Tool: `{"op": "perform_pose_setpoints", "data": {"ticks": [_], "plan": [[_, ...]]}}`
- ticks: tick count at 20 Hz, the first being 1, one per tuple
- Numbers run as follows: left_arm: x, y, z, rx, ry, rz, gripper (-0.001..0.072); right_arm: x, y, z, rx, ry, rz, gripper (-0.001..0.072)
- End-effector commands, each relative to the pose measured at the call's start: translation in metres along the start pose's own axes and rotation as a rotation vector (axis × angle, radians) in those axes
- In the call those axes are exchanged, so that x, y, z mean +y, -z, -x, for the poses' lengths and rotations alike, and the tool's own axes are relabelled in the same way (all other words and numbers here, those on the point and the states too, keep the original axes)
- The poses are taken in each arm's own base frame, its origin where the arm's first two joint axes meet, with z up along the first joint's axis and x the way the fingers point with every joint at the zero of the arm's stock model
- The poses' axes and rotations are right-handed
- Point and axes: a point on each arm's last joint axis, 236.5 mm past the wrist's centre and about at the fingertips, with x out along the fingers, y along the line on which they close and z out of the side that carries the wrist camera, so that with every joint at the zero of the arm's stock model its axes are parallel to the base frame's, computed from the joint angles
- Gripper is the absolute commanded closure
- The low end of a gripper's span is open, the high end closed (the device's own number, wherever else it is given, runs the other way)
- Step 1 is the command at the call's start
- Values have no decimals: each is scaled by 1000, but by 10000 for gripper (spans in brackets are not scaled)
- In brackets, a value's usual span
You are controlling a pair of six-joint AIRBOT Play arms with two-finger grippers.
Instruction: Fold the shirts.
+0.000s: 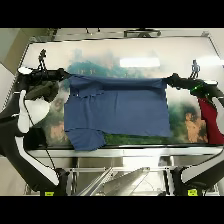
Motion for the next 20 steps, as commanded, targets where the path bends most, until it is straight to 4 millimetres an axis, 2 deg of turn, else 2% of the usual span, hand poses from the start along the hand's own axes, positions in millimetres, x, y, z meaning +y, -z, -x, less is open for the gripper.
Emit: {"op": "perform_pose_setpoints", "data": {"ticks": [1,2,4,7,9,11,13,17,20], "plan": [[8,-18,-12,-24,14,-10,697,-8,-32,-17,-45,-23,-2,699],[3,-20,-9,-17,27,-13,698,-5,-35,-16,-41,-29,5,699],[-8,-14,-5,27,58,-17,699,3,-22,-15,20,-58,29,699],[-9,3,2,93,91,-1,707,-15,11,-8,168,0,50,699],[1,27,5,180,67,14,708,-27,26,-2,235,41,82,699],[25,58,7,293,-21,46,708,-40,36,2,282,94,75,699],[36,77,3,341,-56,75,708,-48,44,3,316,132,78,699],[48,83,-8,318,-81,101,708,-49,47,-5,317,144,94,699],[45,89,-13,333,-76,99,707,-46,50,-11,322,144,103,698]]}}
